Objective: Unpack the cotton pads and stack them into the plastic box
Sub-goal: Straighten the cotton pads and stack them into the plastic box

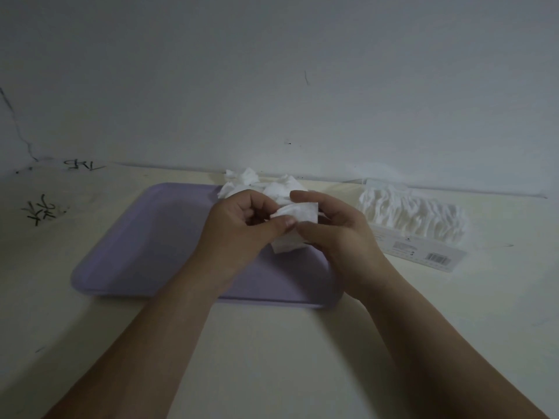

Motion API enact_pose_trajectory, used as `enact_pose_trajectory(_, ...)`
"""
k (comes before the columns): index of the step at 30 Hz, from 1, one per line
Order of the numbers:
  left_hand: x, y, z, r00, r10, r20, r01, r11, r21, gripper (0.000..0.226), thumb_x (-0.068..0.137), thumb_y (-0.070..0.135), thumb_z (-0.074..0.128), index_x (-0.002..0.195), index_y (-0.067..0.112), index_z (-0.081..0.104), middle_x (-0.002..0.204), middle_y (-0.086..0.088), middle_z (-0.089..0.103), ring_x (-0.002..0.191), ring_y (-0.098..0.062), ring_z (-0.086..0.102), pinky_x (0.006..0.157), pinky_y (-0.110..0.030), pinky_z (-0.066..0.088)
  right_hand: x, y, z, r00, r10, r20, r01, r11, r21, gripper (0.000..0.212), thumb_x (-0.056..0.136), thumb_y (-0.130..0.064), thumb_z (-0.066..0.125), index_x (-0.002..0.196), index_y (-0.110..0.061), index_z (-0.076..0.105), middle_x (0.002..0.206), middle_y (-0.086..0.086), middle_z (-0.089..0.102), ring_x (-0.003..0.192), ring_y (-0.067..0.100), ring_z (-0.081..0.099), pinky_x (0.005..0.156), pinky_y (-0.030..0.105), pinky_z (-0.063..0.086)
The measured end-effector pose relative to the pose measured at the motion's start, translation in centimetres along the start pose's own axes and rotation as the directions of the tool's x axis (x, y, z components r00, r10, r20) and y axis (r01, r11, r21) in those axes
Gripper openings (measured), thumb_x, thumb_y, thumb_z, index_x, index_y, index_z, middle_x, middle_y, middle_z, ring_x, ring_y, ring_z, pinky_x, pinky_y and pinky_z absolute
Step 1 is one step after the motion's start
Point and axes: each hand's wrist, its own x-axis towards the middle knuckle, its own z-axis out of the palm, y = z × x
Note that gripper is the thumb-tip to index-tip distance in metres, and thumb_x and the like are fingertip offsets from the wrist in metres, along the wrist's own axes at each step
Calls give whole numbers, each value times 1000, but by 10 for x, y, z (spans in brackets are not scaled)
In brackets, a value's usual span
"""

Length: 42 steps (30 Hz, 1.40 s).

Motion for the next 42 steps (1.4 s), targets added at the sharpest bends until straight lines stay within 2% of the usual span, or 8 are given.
enact_pose_trajectory(3, 1, -2, 1, 1000, -4, -28, 5, 999, 39, 24, 75, 9, 92, 82, 21, 72, 90, -18, 74, 79, -18, 66, 81, -38, 55, -1, 2, 1, 997, -77, -30, 75, 995, -72, 37, 81, 1, 71, 108, -24, 80, 110, 16, 79, 109, 35, 74, 98, 49, 59)
enact_pose_trajectory(8, 3, -4, 1, 994, -101, 47, 95, 989, 110, 63, 75, 17, 94, 130, 23, 63, 83, -7, 73, 81, -25, 71, 84, -35, 58, 2, 1, 2, 993, -120, -2, 120, 990, -76, 60, 75, 6, 59, 127, -23, 66, 121, 11, 73, 113, 32, 70, 100, 47, 55)
enact_pose_trajectory(11, -2, 0, 3, 989, -42, 142, 29, 995, 96, 39, 81, 14, 88, 117, 21, 74, 101, -14, 79, 100, -36, 75, 95, -48, 58, 2, 3, 3, 995, -101, 26, 103, 991, -90, 71, 72, 9, 54, 135, -24, 61, 129, 15, 68, 124, 34, 65, 105, 47, 52)
enact_pose_trajectory(20, -7, -3, 9, 988, 25, 150, -64, 963, 260, 28, 86, 18, 83, 109, 30, 71, 87, 5, 78, 78, -11, 72, 71, -36, 56, 1, 2, 7, 997, 75, -25, -77, 993, -88, 88, 58, 1, 53, 142, -25, 55, 140, -1, 63, 128, 19, 63, 107, 40, 55)
enact_pose_trajectory(25, -15, -6, 14, 980, 111, 167, -197, 698, 688, 31, 81, 43, 76, 107, 37, 62, 82, 11, 70, 78, -15, 66, 68, -39, 56, -3, 2, 9, 995, 98, 35, -91, 982, -168, 91, 56, 1, 46, 142, -28, 55, 132, -10, 62, 124, 16, 64, 101, 41, 55)
enact_pose_trajectory(31, -11, -8, 13, 983, 171, 59, -175, 818, 548, 24, 80, 41, 83, 94, 31, 65, 72, 12, 68, 68, -10, 64, 63, -37, 54, -1, -6, 7, 997, 62, -35, -62, 998, -18, 77, 61, 2, 57, 137, -11, 61, 127, 14, 72, 121, 27, 69, 106, 39, 54)
enact_pose_trajectory(38, -7, -1, 28, 974, 179, 140, -218, 911, 351, 11, 94, 23, 72, 97, 31, 66, 69, -5, 62, 61, -18, 55, 62, -40, 47, 0, -40, 0, 994, 86, -68, -89, 995, -36, 35, 58, -3, 57, 84, -17, 76, 88, 11, 71, 91, 26, 66, 84, 39, 49)
enact_pose_trajectory(42, 11, 15, 48, 972, 169, 162, -218, 904, 367, 10, 94, 27, 74, 96, 32, 65, 75, -3, 70, 65, -20, 60, 65, -40, 50, -1, -53, -16, 995, 88, -52, -95, 984, -150, 32, 80, 0, 52, 107, -13, 66, 97, 6, 69, 95, 21, 65, 83, 34, 51)
